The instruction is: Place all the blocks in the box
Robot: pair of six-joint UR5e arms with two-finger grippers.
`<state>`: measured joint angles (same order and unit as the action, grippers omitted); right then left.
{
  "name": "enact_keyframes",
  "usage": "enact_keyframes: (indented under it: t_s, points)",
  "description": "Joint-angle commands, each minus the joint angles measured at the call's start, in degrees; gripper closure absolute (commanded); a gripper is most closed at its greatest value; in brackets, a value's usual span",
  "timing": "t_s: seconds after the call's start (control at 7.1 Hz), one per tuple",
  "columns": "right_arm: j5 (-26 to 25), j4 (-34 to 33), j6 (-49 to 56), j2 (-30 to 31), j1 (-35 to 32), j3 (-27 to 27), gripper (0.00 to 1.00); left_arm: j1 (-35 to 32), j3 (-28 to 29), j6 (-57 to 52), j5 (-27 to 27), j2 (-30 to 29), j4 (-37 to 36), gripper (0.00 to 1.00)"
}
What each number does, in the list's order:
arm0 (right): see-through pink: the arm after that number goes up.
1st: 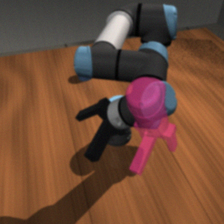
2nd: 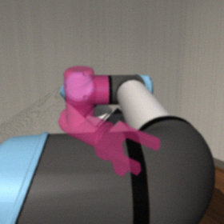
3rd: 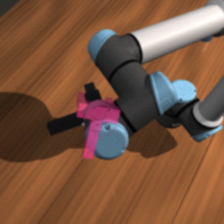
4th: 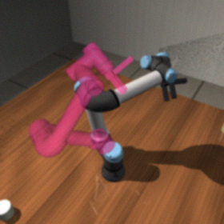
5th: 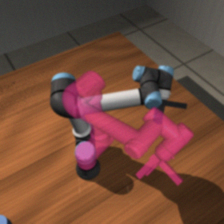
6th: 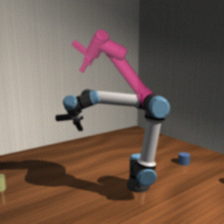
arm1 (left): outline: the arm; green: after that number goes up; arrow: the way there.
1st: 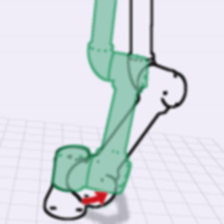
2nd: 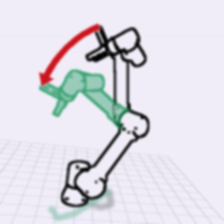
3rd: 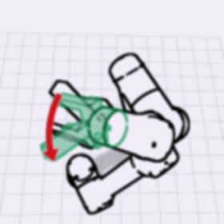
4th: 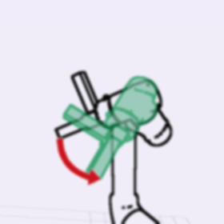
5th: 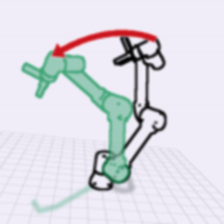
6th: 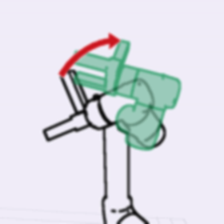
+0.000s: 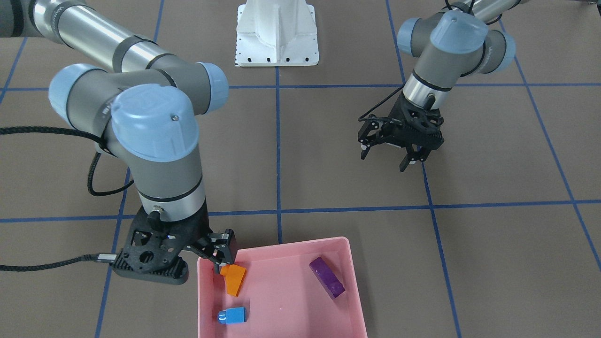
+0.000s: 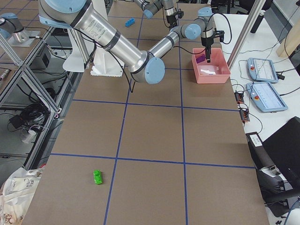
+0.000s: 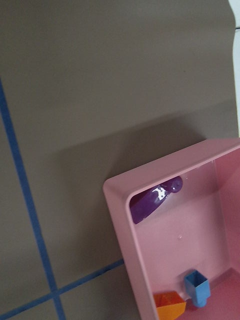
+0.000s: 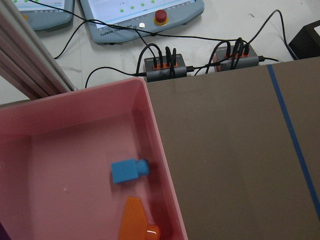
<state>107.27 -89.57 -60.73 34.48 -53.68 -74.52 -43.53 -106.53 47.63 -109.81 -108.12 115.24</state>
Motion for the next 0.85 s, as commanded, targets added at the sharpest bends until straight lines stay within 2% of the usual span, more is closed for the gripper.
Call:
enact_keyframes:
  t_s: [0.0,0.14,0.28,0.42,0.56,0.7]
  points:
    - [2.68,-1.31,4.63,12.13,-2.21,-14.54,0.00,0.02,-12.16,-10.92,-1.72,17.69,0.16,0.00]
    - [5.12,-1.31,7.44,17.67,-4.13,-19.65,0.00,-0.06,-15.95,-16.80,-1.72,25.26,0.60,0.00]
    - [6.71,-1.31,9.99,22.08,-5.72,-23.79,0.00,-0.07,-17.73,-23.04,-1.81,30.20,0.78,0.00]
    - [7.08,-1.31,11.84,25.43,-6.78,-26.71,0.00,-0.07,-17.49,-32.94,-1.81,35.65,4.61,0.00]
    - [7.60,-1.31,12.64,27.37,-7.40,-28.47,0.00,-0.07,-16.01,-39.13,-1.72,44.58,15.17,0.00]
    - [7.52,-1.31,12.65,28.26,-7.49,-29.36,0.00,-0.07,-9.99,-45.28,-1.81,52.67,33.12,0.00]
